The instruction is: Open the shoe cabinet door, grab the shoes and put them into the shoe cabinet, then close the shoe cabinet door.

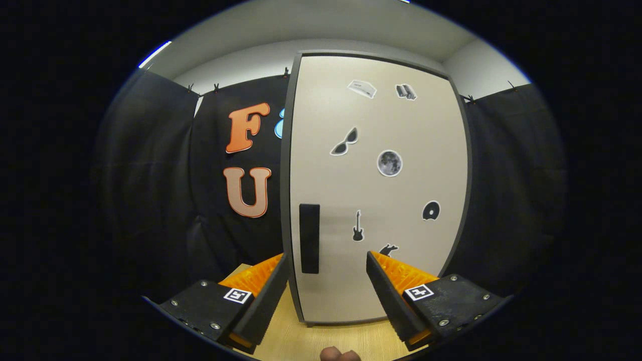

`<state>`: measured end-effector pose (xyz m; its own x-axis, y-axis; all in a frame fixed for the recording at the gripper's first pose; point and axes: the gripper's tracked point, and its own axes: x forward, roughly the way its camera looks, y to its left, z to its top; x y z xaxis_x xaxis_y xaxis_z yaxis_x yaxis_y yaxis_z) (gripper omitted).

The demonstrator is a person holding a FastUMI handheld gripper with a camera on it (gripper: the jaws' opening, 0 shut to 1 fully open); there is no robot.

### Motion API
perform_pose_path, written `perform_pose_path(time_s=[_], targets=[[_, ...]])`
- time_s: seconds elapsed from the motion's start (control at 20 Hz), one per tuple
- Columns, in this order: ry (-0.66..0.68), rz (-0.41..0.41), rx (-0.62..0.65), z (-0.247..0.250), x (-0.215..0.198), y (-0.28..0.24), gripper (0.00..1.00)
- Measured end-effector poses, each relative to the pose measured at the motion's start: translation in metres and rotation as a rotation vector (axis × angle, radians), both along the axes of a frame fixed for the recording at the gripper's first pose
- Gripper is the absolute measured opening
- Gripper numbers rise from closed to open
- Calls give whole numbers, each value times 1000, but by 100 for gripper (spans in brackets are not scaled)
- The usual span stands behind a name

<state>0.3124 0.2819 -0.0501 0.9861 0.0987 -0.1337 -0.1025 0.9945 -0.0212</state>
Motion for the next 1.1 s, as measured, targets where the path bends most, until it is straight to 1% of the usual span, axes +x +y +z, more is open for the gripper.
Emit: perform_pose_path(time_s=[0.15,0.3,0.45,0.6,0.7,0.9,1.1], targets=[[-17,-11,22,10,-18,-27,95],[-51,-12,74,27,-38,-61,95],[-55,-8,90,35,-66,-100,95],[-97,-8,49,42,-92,-137,95],[-110,4,39,45,-109,-152,95],[-116,32,88,45,-132,-170,95],[-134,14,119,54,-142,-182,95]])
